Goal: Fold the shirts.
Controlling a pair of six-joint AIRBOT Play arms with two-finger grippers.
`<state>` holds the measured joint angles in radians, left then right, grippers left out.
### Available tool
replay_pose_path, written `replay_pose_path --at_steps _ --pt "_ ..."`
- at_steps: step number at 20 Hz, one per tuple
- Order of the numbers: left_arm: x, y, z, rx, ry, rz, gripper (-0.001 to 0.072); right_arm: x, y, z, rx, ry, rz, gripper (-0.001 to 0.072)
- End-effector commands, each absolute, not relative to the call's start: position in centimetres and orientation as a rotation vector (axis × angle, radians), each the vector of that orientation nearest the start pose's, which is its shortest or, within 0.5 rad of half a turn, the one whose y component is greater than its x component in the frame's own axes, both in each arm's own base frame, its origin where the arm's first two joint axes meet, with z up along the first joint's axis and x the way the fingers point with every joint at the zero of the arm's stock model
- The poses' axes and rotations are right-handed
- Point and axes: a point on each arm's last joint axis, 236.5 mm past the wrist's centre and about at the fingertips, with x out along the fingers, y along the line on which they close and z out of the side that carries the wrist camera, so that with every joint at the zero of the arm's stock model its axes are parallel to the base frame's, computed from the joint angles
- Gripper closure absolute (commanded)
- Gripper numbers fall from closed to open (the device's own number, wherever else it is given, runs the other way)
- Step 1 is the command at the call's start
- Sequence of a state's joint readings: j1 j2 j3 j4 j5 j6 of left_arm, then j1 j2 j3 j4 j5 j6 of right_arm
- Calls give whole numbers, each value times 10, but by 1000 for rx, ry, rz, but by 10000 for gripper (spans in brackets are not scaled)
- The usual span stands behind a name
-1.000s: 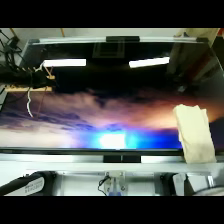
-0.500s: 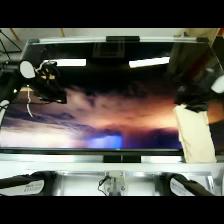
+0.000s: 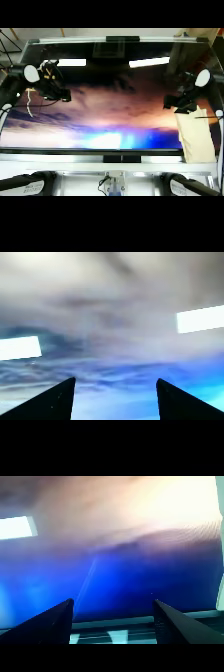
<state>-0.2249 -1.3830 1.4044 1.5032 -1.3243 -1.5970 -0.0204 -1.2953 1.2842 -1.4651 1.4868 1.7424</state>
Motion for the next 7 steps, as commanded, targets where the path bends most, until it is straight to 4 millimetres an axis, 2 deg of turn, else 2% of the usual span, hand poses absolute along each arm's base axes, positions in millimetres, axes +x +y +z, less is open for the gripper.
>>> replay_pose_path --at_steps 1,4,7 --pt "384 -98 25 103 1334 -195 115 336 20 30 235 1512 -63 115" --pt "372 -94 6 128 1384 -206 115 336 20 30 235 1512 -63 115" --pt "374 -95 4 137 1373 -215 115 336 20 30 235 1512 -63 115"
